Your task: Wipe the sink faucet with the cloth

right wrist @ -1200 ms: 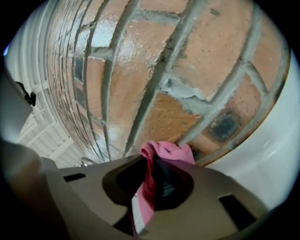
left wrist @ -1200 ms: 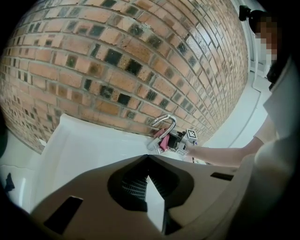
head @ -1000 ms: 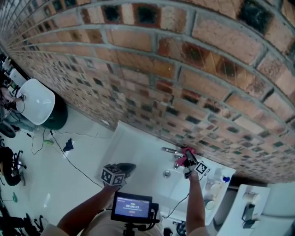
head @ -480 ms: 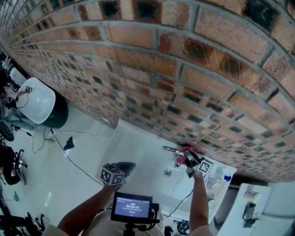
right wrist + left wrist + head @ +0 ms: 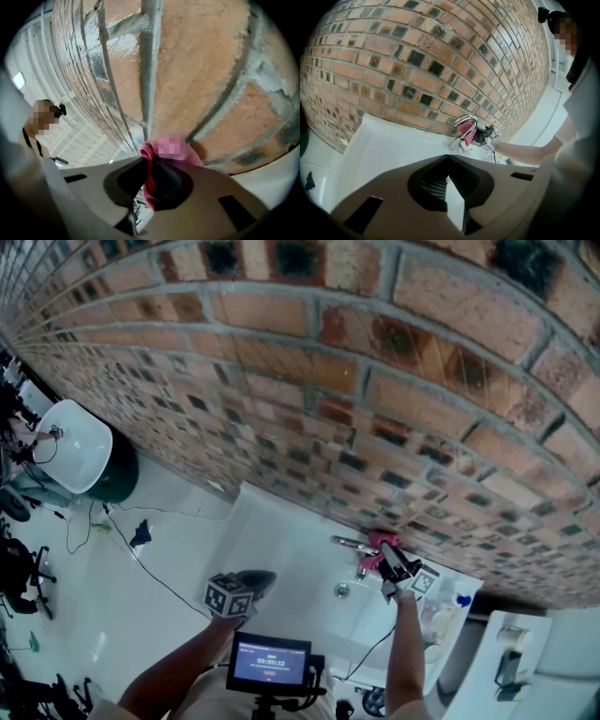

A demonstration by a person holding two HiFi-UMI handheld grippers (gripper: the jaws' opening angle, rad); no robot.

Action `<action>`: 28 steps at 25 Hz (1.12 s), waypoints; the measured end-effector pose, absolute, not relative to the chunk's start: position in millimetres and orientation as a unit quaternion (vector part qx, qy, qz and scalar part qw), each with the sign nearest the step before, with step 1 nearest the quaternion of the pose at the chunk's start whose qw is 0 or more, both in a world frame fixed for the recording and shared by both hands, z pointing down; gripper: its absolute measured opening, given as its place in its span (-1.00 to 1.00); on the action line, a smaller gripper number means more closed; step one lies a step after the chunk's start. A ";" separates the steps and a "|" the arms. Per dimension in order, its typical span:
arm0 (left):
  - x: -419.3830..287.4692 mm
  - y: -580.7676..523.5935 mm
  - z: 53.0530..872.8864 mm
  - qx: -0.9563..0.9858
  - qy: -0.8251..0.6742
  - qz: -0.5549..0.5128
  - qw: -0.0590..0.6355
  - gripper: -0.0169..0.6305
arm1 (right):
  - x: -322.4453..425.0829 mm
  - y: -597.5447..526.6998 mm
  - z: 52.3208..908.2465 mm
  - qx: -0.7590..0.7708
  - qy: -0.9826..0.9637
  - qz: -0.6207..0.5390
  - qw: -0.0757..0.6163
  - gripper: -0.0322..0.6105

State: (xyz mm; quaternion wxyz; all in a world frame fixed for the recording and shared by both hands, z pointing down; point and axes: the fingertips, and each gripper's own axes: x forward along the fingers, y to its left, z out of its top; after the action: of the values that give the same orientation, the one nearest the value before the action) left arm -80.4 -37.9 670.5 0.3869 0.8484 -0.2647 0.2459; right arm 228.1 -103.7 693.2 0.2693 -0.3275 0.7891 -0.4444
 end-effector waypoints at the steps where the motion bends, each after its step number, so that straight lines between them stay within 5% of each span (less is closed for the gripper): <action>1: -80.1 -37.5 669.9 0.849 -0.264 0.247 0.386 -0.95 | 228.0 -103.2 690.7 -0.326 0.789 -0.444 0.271 -0.82; 28: -79.9 -45.8 651.5 0.867 -0.255 0.220 0.368 -0.95 | 195.7 -99.3 637.8 -0.400 0.855 -0.312 0.109 -0.82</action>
State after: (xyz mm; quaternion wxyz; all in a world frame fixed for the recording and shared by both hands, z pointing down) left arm -79.9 -45.8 651.5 0.3676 0.8669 -0.2554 0.2196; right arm 195.7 -99.3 637.8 0.1090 -0.4001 0.8549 -0.3117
